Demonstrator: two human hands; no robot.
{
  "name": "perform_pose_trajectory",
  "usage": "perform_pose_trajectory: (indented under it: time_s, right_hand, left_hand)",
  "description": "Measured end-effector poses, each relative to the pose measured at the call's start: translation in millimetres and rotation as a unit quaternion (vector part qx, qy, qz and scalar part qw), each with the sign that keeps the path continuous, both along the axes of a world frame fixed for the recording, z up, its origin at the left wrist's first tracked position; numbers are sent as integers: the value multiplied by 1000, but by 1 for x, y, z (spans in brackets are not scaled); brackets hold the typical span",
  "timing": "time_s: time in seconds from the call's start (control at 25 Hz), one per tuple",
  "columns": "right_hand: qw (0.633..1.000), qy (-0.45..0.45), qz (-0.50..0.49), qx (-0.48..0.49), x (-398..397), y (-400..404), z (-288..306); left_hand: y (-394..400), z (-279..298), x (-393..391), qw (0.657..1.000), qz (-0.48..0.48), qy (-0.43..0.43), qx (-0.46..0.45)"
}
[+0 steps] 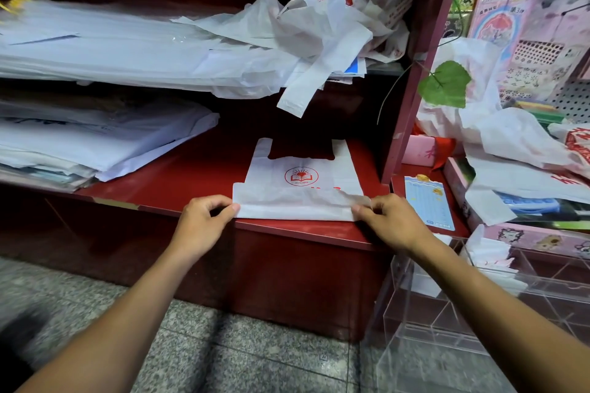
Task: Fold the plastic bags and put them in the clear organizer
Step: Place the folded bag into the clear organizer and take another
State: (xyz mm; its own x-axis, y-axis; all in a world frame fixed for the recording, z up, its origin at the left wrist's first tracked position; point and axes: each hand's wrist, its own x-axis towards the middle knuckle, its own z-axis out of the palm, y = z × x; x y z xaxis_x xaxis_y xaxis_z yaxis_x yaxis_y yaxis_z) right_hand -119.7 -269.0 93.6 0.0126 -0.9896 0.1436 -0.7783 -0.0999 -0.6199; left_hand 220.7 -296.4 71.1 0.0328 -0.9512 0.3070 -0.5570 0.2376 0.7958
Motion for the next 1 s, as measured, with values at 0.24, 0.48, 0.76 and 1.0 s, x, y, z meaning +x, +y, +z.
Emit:
perform_pose_trajectory:
  time_s: [0.24, 0.48, 0.76, 1.0]
  right_hand:
    - [993, -67, -93, 18, 5, -5, 3]
    - [991, -5, -137, 7, 11, -9, -3]
    - [989, 88, -98, -74, 16, -4, -5]
    - [949, 308, 44, -57, 21, 6, -9]
  left_hand:
    - [-3, 6, -14, 997, 68, 3, 37]
    - [-2, 6, -17, 996, 71, -3, 47]
    - [-4, 0, -8, 978, -45, -203, -21]
    - [-2, -4, -1, 957, -124, -263, 20]
